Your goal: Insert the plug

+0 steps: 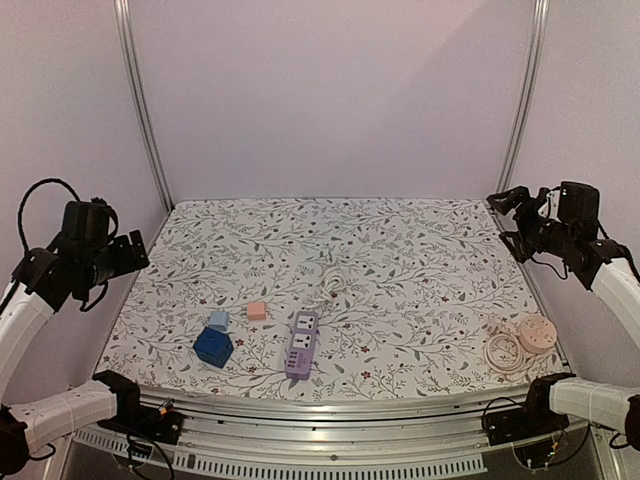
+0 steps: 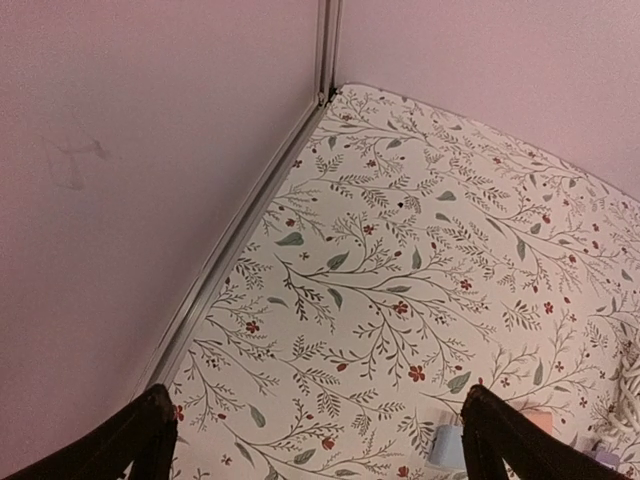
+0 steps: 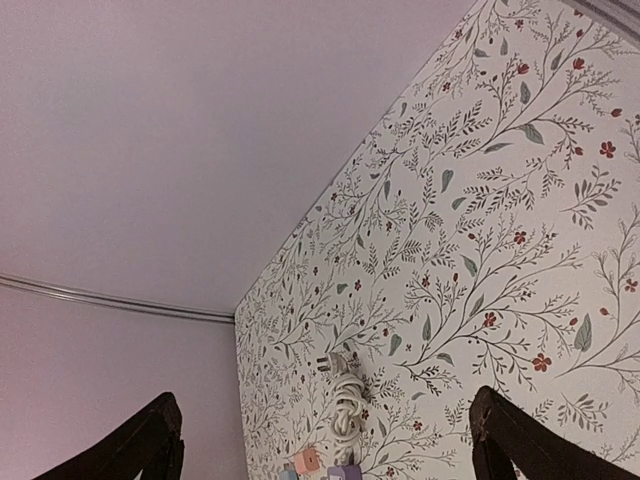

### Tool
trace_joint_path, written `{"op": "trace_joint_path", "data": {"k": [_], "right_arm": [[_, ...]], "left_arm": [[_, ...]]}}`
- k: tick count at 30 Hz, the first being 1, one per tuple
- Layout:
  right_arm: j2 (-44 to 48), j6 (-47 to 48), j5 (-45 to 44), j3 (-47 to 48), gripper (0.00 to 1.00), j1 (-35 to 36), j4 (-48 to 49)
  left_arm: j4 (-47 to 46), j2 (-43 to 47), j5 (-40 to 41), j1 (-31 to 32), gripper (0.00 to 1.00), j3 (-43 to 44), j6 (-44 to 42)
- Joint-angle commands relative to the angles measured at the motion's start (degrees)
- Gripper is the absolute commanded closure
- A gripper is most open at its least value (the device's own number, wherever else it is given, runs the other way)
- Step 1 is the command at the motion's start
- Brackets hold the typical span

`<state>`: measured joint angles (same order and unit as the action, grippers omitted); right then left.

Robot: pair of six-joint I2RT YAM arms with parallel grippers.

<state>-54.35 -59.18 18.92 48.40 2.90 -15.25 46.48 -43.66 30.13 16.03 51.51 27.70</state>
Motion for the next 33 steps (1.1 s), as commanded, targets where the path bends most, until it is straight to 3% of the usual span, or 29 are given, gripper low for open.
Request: {"op": "trace_joint_path", "data": {"k": [1,10,25,33], "right_arm": [[-0.7,-3.5,1.6,0.8,0.01,-0.5,-3.8],[-1.4,-6.0,2.5,0.2,0.01,-0.6,-8.3],[0.3,-2.7,3.3,-1.9,0.01,-0.1,-9.7],[-2.0,0.8,4.2,-1.7,0.01,1.3,-7.8]], "left_arm": [[3.2,0.5,-0.7,-0.9,0.0,1.0,1.0],[3.2,0.0,-2.6,-0.2,0.01,1.2,0.3],[7.5,-7.7,-24.3,0.9,0.0,8.0,-4.8],[9.6,-15.6,-29.7,5.1,0.01,11.5,-5.3]]}}
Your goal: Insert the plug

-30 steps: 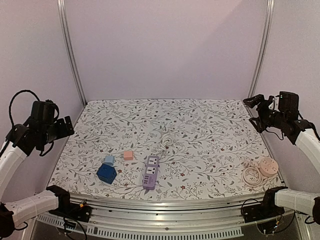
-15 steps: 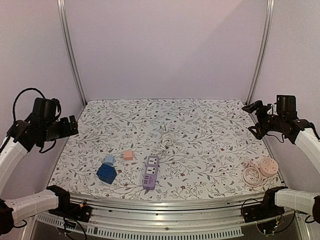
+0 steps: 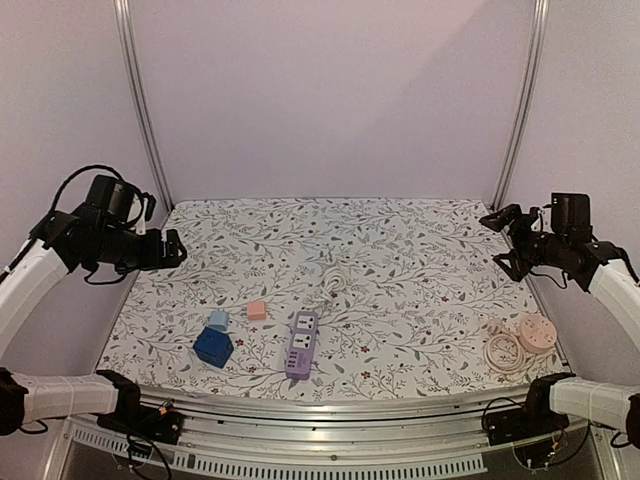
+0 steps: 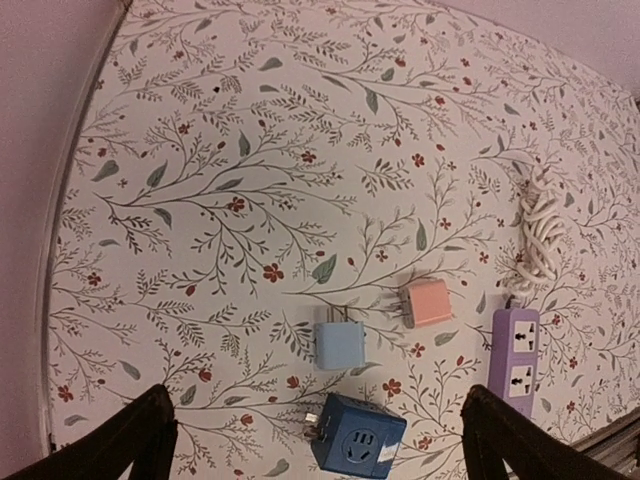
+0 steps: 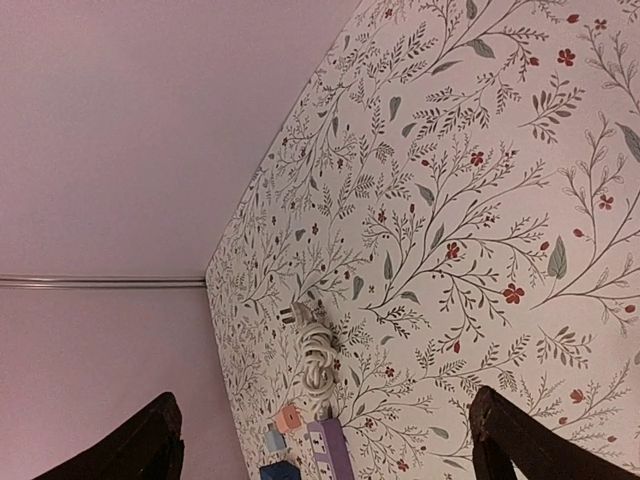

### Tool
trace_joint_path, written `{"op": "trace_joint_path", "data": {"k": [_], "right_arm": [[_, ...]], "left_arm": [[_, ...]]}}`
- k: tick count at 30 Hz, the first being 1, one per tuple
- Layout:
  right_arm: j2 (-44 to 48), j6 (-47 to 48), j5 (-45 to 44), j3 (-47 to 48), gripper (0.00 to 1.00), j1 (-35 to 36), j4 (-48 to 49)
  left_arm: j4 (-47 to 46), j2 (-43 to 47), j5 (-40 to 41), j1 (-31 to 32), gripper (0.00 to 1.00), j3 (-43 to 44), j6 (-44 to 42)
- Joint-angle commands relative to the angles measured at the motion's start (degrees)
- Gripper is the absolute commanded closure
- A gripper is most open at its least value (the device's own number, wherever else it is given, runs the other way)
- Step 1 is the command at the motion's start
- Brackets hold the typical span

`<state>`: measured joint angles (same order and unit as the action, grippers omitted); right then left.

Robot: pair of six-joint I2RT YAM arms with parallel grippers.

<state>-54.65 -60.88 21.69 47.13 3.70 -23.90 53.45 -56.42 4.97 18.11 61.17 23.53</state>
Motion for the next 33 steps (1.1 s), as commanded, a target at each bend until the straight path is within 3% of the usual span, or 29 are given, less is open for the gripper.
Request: {"op": "trace_joint_path", "data": {"k": [1,7,15,19,24,33], "right_arm": [[-2.3,2.8,1.8,-0.4,0.01,0.5,1.1],[-2.3,6.4,3.6,-0.5,0.01,1.1,4.7],[-1.7,10.3,4.4,0.0,0.01,1.2,5.7],[-2.5,11.7,5.3,1.0,0.01,1.3,5.0],[-3.6,13.4,5.5,2.3,0.01,1.3,3.8],[-5.7,16.0,5.8,5.0,0.01,1.5,0.4]], "left_arm": [[2.5,-3.6,-4.5,4.6,0.01,2.3,-1.8],[0.0,-4.5,4.1,15.2,0.0,4.9,-11.2],[-5.4,-5.2,-2.2,16.4,0.01,2.7,-34.7],[-5.8,-9.9,-0.4,16.5,0.01,2.3,-45.1],[-3.6,-17.7,-5.8,16.5,0.03,2.1,-58.0],[-4.6,-31.4,-7.5,16.5,0.08,4.0,-64.0]]}}
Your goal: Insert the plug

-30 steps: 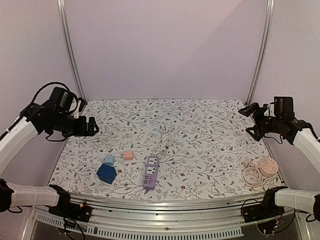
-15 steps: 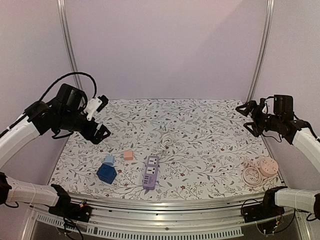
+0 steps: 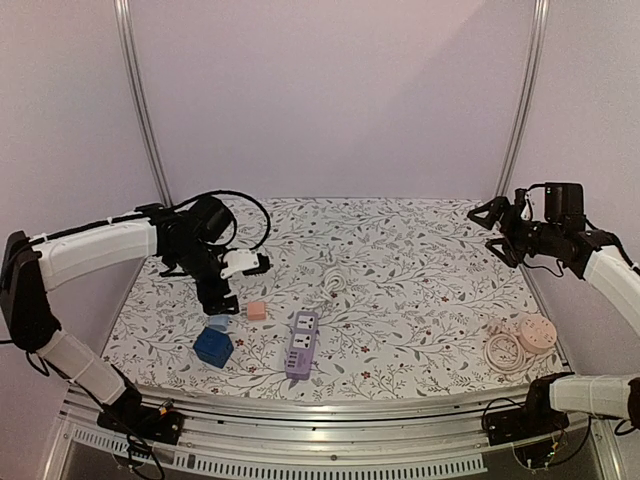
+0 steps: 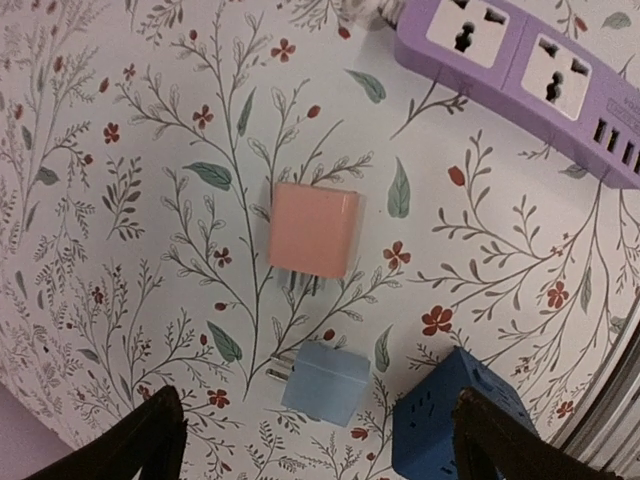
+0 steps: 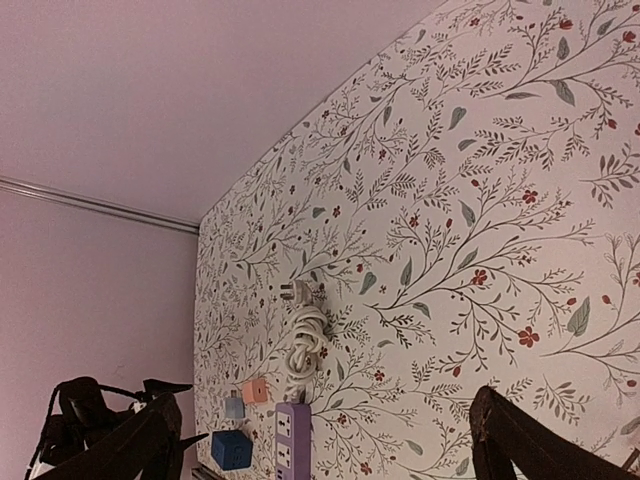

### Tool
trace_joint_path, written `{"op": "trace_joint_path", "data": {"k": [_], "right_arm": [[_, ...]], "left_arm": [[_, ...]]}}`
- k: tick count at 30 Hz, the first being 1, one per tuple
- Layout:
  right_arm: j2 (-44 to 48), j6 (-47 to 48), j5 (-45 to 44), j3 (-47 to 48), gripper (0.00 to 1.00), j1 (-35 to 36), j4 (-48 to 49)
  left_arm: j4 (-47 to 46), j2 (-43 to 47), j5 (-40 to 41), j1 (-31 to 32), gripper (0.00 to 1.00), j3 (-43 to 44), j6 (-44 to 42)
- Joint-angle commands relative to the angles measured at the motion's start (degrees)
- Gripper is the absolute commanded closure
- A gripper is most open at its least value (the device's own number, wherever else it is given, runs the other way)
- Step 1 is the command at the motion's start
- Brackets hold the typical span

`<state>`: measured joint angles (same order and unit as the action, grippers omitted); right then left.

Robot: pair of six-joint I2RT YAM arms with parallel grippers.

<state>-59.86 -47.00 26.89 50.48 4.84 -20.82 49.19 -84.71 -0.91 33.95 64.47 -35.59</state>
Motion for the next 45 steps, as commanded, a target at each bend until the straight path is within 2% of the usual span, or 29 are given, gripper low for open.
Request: {"op": "trace_joint_path", "data": {"k": [1,7,18,33,45], "right_arm": [[-0.5,2.1,0.7,1.6,0.01,0.4,-2.8],[-0.3,1.6,0.9,2.1,0.01,0.5,-3.8],[-1.6,2.2,0.7,3.6,0.01,0.5,-5.5],[-1.2,2.3,-0.2,3.3,0.01,0.5,-6.8],[-0.5,2.7,-1.6,3.3,0.01,0.5,-7.9]], "left_arm": [[-0.9,-4.2,-1.8,0.7,0.08,0.5,-5.5],[-4.3,-11.7,-0.5,0.5,0.18,1.1,-7.1],[-7.3,-20.1,-5.6,-2.4,0.25,4.6,-7.0],[-9.7,-21.1,-8.1,-4.6,0.28,2.7,-6.6],[-12.2,-21.2,-8.1,-4.6,0.38,0.4,-4.8]]}}
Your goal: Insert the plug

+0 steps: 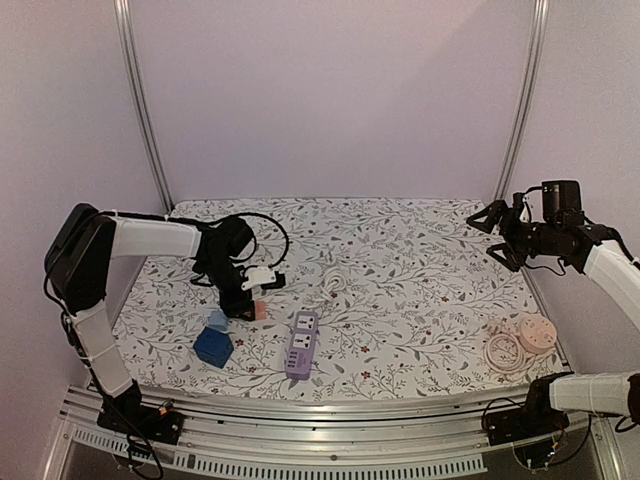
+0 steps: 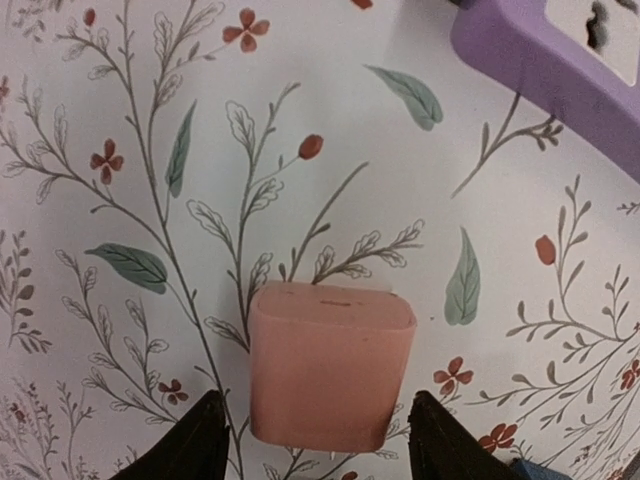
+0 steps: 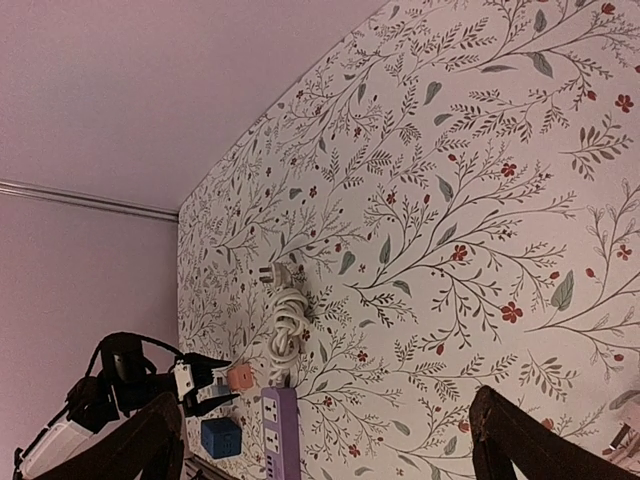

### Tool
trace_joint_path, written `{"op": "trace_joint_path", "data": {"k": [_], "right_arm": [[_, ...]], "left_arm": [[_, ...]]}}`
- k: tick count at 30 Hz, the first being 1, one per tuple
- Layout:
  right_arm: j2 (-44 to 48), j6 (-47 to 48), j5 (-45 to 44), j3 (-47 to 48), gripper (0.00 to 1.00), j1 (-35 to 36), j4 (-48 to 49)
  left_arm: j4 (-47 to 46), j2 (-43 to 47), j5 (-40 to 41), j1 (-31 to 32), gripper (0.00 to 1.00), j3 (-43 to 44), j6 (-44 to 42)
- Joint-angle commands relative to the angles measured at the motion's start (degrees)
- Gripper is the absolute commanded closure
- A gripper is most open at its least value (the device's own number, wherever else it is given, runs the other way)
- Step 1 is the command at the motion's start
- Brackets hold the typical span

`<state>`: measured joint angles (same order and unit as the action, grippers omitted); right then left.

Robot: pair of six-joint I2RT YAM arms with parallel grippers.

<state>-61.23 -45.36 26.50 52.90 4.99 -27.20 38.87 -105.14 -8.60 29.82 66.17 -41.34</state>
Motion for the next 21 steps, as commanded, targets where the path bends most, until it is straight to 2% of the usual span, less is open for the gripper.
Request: {"op": "trace_joint_path", "data": {"k": [1,6,11,16,21], "right_arm": [[0.9,1.1,-1.2,0.9,0.01,0.3,-1.6],[1.3,0.9,-1.2,0.4,0.01,0.4,-1.7],[1.6,0.8,-1.2,0.1,0.01,0.3,-1.7],[1.6,0.8,-1.2,0.0,0.01,0.4,-1.7],[1.6,0.8,-1.0,0.0,0.01,0.4,-1.6]], "left_arm": [[-2.0,-0.8,-0.1,-0.5,0.38,-1.4,1.0],[-2.6,-0.7,0.5,-0.6,0.34,-2.4,1.4],[-4.0,-0.9,1.5,-0.8,0.37,-3.5,1.7],[-4.7,-1.0,0.8,-0.8,0.56,-4.1,1.9],[-5.3,-0.5,0.7,-0.8,0.62,-3.9,2.9]]}}
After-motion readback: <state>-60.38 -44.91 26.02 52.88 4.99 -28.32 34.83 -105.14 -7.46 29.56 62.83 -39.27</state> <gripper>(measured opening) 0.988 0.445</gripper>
